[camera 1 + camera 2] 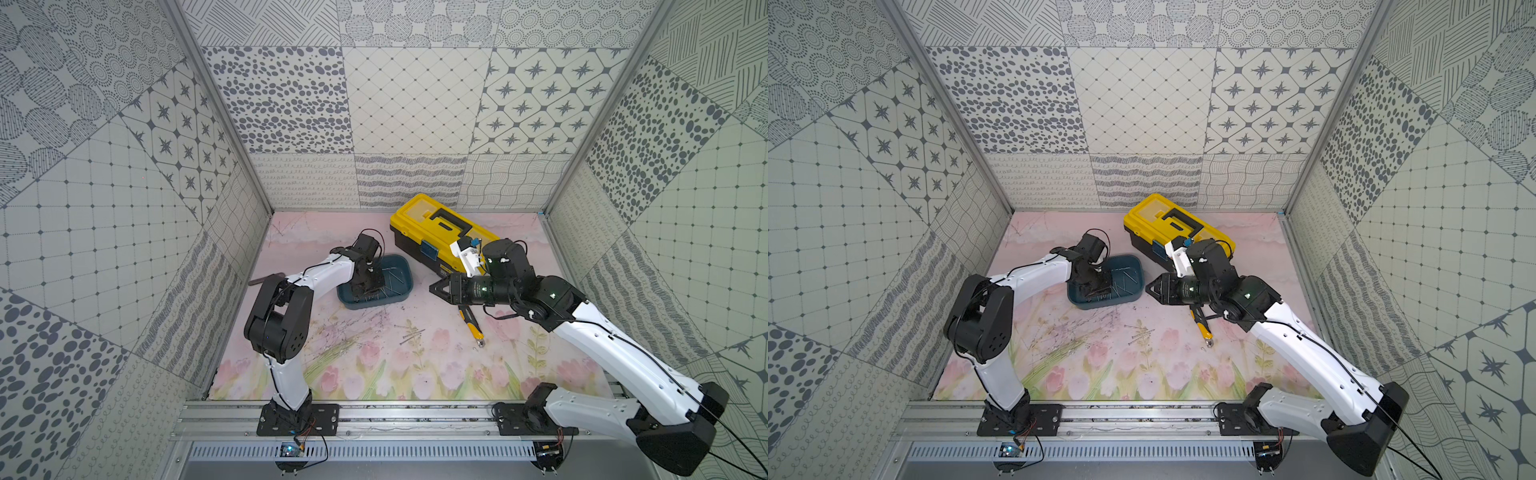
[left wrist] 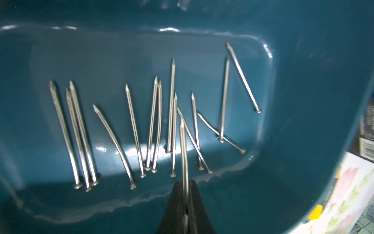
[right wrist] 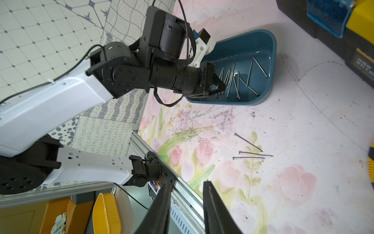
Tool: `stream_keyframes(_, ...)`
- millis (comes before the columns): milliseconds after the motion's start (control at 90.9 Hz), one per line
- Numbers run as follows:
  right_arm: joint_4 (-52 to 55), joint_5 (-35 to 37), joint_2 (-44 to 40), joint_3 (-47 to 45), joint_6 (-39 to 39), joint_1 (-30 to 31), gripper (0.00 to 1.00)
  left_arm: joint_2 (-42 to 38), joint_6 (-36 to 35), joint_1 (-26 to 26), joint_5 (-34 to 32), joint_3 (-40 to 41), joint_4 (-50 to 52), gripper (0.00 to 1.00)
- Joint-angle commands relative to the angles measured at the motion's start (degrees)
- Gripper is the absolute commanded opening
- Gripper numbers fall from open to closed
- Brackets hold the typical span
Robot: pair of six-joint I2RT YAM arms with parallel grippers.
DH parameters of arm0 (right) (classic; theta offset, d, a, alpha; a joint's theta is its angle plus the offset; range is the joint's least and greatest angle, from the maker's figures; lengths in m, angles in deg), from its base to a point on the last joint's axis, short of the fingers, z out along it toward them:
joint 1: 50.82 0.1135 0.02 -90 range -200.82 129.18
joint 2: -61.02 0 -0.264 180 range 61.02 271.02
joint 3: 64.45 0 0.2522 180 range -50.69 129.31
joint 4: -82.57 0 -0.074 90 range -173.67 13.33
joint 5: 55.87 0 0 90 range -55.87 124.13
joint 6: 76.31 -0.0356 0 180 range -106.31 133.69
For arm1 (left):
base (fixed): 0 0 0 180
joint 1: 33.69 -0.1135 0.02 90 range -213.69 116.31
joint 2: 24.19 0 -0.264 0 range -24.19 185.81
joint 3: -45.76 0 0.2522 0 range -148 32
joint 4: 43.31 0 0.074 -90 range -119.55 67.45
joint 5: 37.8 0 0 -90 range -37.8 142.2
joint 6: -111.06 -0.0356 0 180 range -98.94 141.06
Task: Put the nails on the desktop into the storage box
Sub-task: Place the nail in the storage box.
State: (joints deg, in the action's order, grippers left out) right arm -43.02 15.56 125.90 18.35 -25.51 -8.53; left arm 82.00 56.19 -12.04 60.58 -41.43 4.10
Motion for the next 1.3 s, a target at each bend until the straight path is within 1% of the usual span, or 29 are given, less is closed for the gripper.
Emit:
stream_keyframes(0, 0.89, 1.92, -0.91, -1.8, 0.79, 1.0, 0.33, 2.0, -1.25, 0.05, -1.75, -0.58, -2.27, 0.0)
stream_keyframes(385, 2.31, 5.04, -0.85, -3.68, 0.26, 4.27, 0.32, 4.78, -1.3, 0.06, -1.57, -0.76, -3.46, 0.0)
stream_keyframes(517, 2.88, 5.88, -0.27, -3.73, 0.14, 5.01, 0.32, 4.91, -1.13, 0.06, -0.73, -0.66, -3.42, 0.07)
stream_keyframes(638, 3.18, 6.67, 0.58, -3.49, 0.45, 6.24, 0.32, 4.24, -0.95, 0.04, -0.21, -0.28, -3.28, 0.17)
stream_keyframes(759, 3.15, 7.11, 1.17, -3.51, 0.52, 7.15, 0.32, 1.42, -1.27, 0.1, -0.23, 0.22, -2.74, 0.25)
stream_keyframes(902, 3.09, 7.49, 1.51, -3.24, 1.29, 7.51, 0.32, -4.46, -2.39, 0.36, -0.25, 0.8, -1.96, 0.34)
stream_keyframes(1035, 3.1, 8.1, 1.37, -3.21, 2.75, 7.47, 0.33, -9.45, -4.78, 1.08, 0.62, -0.79, 1.59, 0.41)
stream_keyframes(1123, 2.93, 8.49, 1.09, -3.33, 3.83, 7.43, 0.33, -13.26, -8.68, 2.51, 1.09, -1.43, 4.23, 0.47)
stream_keyframes(1222, 2.31, 9.22, 0.19, -4.19, 4.71, 6.81, 0.34, -17.85, -15.01, 4.66, 0.99, -0.87, 7.53, 0.51)
stream_keyframes(1288, 2.01, 9.32, -0.45, -4.77, 5.36, 6.23, 0.34, -21.17, -18.77, 5.25, 3.07, 1.16, 8.41, 0.53)
